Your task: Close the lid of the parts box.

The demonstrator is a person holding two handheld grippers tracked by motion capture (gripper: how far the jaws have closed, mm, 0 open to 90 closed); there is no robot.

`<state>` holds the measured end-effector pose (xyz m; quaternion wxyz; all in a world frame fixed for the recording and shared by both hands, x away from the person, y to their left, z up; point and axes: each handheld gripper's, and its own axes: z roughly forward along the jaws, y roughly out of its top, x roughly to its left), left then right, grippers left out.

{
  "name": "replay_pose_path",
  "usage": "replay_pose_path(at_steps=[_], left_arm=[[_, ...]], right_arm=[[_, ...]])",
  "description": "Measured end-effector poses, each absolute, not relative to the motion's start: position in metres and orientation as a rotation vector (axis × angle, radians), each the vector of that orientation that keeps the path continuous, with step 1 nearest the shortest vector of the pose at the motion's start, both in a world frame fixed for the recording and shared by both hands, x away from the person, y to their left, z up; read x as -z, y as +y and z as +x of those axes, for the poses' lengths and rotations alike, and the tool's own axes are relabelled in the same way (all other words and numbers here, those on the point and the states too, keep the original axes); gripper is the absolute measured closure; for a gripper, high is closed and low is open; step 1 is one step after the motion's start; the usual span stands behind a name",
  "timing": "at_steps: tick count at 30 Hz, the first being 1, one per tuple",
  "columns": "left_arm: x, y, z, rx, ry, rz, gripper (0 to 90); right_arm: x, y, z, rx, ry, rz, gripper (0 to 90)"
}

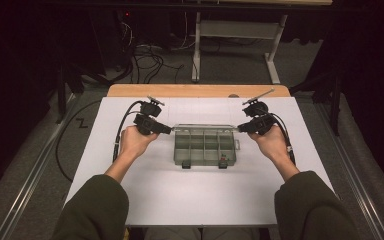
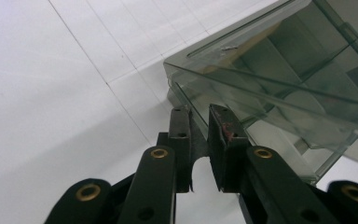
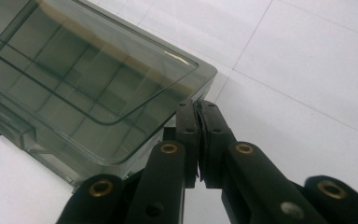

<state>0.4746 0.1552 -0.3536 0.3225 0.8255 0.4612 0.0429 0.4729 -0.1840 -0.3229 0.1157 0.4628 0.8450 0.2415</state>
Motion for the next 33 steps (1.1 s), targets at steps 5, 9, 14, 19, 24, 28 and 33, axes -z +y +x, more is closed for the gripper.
replay_pose_path(at_steps=[5, 9, 14, 19, 24, 28, 33], left_arm=[[0.350, 0.156, 0.472, -0.129, 1.207, 2.152, 81.3], [0.348, 0.157, 0.471, -0.127, 1.200, 2.142, 83.1], [0.346, 0.155, 0.469, -0.124, 1.182, 2.139, 84.2], [0.344, 0.153, 0.467, -0.114, 1.168, 2.130, 85.1], [0.345, 0.149, 0.466, -0.111, 1.157, 2.134, 86.0], [0.344, 0.148, 0.465, -0.104, 1.145, 2.133, 86.5], [0.344, 0.147, 0.463, -0.107, 1.137, 2.132, 86.5]], right_arm=[[0.326, -0.185, 0.471, -0.707, 2.485, 1.350, 89.9], [0.329, -0.185, 0.472, -0.709, 2.492, 1.351, 89.9], [0.331, -0.185, 0.471, -0.705, 2.497, 1.354, 89.9], [0.332, -0.185, 0.471, -0.708, 2.502, 1.354, 89.9], [0.333, -0.186, 0.470, -0.709, 2.506, 1.356, 89.9], [0.334, -0.186, 0.469, -0.715, 2.513, 1.347, 89.8], [0.337, -0.186, 0.469, -0.720, 2.515, 1.350, 89.8]])
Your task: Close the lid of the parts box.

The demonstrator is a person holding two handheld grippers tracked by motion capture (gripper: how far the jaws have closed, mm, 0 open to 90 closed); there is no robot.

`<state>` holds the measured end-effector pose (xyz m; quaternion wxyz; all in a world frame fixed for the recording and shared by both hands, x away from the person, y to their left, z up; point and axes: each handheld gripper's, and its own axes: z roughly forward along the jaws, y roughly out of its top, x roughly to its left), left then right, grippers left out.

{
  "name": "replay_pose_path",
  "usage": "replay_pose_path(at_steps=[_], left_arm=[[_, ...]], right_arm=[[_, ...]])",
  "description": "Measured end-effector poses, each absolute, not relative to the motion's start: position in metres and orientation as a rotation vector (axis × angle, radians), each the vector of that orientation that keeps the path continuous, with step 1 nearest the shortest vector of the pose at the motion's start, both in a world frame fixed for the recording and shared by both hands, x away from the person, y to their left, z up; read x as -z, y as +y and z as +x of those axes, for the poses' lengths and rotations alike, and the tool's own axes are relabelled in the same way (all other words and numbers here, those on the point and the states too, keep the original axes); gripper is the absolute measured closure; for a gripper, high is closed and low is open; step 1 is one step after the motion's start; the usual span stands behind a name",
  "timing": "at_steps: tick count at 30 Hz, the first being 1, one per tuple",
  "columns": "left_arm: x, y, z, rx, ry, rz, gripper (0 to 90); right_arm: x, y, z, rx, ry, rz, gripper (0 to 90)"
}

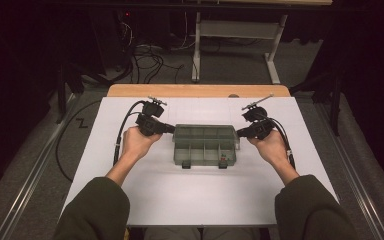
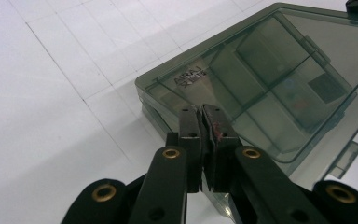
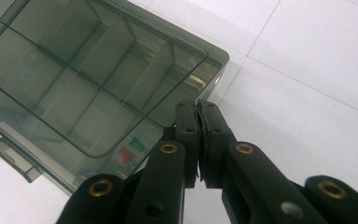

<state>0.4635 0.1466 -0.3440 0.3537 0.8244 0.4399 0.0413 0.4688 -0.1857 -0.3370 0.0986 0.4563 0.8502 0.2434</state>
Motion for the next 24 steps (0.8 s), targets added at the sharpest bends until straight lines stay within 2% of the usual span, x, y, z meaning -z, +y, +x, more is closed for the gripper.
replay_pose_path(at_steps=[24], left_arm=[[0.357, 0.138, 0.454, -0.099, 1.117, 2.151, 86.7]], right_arm=[[0.344, -0.186, 0.463, -0.767, 2.534, 1.313, 89.1]])
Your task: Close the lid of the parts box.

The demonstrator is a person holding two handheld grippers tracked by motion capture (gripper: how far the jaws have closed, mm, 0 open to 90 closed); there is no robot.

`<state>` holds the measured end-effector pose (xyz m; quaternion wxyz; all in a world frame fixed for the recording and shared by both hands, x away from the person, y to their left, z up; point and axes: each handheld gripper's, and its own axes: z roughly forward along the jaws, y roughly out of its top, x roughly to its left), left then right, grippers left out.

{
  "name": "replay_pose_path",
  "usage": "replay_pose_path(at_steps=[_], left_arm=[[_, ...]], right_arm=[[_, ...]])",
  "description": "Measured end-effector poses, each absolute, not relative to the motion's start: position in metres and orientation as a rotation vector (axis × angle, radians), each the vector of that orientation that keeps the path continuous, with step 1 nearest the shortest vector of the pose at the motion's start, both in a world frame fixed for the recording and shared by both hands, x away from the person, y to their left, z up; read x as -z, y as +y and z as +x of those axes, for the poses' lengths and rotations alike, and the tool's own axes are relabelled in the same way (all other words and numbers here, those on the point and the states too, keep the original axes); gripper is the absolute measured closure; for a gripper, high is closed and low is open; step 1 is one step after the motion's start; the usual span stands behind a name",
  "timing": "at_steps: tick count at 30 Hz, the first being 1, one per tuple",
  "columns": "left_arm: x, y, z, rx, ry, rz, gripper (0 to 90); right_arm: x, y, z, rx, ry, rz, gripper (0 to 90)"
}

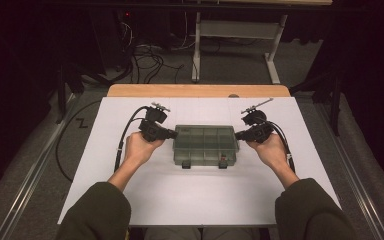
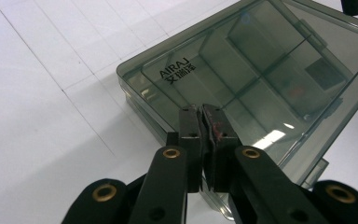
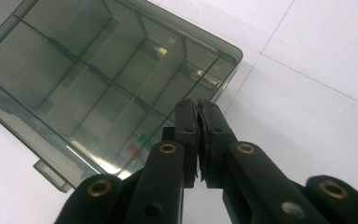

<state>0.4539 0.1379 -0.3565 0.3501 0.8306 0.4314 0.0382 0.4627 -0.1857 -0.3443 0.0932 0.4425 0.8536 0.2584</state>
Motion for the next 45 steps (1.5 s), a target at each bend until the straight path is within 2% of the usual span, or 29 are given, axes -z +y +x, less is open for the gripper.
replay_pose_path(at_steps=[45], left_arm=[[0.372, 0.128, 0.442, -0.108, 1.084, 2.173, 85.2]], right_arm=[[0.360, -0.174, 0.457, -0.786, 2.572, 1.285, 89.1]])
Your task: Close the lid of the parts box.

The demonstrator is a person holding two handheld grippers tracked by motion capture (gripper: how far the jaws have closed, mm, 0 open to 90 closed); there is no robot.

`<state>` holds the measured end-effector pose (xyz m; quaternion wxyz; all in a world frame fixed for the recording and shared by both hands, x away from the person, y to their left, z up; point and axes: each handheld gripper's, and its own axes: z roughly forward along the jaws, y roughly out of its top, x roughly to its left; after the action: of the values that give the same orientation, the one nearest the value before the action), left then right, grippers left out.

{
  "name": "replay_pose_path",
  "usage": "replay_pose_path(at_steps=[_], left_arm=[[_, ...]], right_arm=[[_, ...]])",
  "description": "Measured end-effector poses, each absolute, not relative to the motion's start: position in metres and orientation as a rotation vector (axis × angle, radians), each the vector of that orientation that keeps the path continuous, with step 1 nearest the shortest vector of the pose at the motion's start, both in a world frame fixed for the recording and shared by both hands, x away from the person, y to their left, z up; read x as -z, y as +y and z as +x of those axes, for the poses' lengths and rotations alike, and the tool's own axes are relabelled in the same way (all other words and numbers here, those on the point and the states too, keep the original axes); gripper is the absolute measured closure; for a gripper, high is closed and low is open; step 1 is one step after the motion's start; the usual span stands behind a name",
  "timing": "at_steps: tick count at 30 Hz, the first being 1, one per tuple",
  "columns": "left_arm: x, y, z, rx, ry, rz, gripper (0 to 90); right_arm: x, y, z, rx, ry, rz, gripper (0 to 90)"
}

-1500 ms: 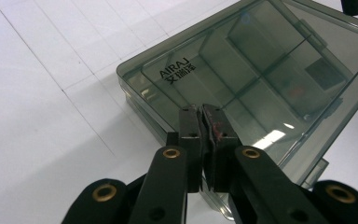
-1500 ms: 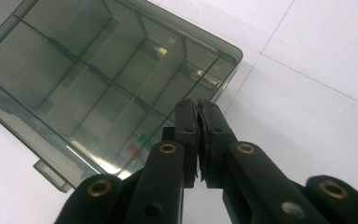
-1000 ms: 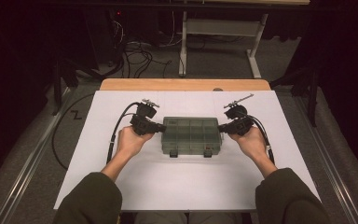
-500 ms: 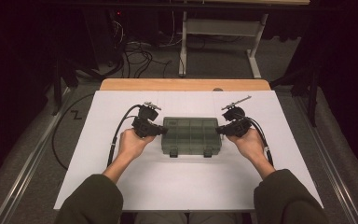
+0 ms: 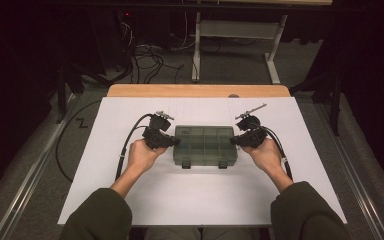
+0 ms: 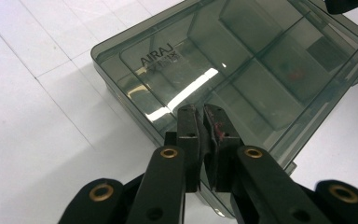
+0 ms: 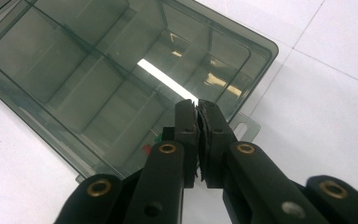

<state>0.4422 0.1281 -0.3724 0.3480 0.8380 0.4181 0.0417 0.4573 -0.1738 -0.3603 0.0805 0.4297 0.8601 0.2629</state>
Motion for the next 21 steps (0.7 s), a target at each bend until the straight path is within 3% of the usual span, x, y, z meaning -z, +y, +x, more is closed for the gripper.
replay_pose_path(at_steps=[21], left_arm=[[0.3769, 0.1250, 0.4397, -0.109, 1.077, 2.184, 85.2]], right_arm=[[0.3652, -0.1725, 0.4574, -0.777, 2.583, 1.282, 89.1]])
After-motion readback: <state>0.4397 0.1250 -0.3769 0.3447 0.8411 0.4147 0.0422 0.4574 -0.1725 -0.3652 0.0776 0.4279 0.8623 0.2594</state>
